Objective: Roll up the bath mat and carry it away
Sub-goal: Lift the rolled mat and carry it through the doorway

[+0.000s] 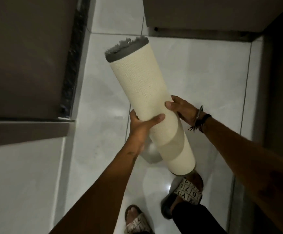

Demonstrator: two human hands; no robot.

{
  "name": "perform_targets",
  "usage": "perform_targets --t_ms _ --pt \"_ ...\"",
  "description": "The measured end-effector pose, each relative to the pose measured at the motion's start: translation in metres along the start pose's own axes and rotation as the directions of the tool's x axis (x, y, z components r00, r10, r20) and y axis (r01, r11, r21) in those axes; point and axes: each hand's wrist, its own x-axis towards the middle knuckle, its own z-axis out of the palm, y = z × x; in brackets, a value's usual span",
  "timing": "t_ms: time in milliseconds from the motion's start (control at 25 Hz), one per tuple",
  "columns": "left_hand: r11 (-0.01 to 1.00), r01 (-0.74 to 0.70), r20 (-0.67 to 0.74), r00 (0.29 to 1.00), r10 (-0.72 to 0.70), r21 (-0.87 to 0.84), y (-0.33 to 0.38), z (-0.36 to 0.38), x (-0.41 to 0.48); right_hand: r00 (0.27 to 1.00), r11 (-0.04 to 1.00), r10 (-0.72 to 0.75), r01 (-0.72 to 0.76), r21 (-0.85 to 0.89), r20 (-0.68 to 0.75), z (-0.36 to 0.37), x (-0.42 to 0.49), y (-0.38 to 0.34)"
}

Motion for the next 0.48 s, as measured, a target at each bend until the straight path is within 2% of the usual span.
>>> perform_targets --t_ms 160,240,360,440,480 --pt "0.988 -0.016 0.116 0.993 -0.002 0.155 0.162 0.003 -0.074 0.998 0.998 -0.043 0.045 -0.047 0.045 0.059 -0.089 -0.149" --pt "0.978 -0.057 0.176 0.984 0.021 0.203 0.212 0.004 -0.089 0.995 0.994 -0.081 0.086 -0.074 0.062 0.072 -0.11 -0.204" --pt "0.955 -0.167 0.249 0.963 0.105 0.244 0.287 -0.004 -0.09 0.986 0.978 -0.167 0.166 -0.129 0.001 0.08 -0.117 -0.293" --pt "0.92 -0.257 0.284 0.943 0.172 0.296 0.325 -0.009 -0.073 0.98 0.949 -0.199 0.188 -0.253 -0.016 0.082 -0.1 -0.341" --pt "0.913 -0.244 0.255 0.953 0.163 0.327 0.333 -0.015 -0.061 0.983 0.938 -0.18 0.166 -0.305 -0.019 0.083 -0.087 -0.359"
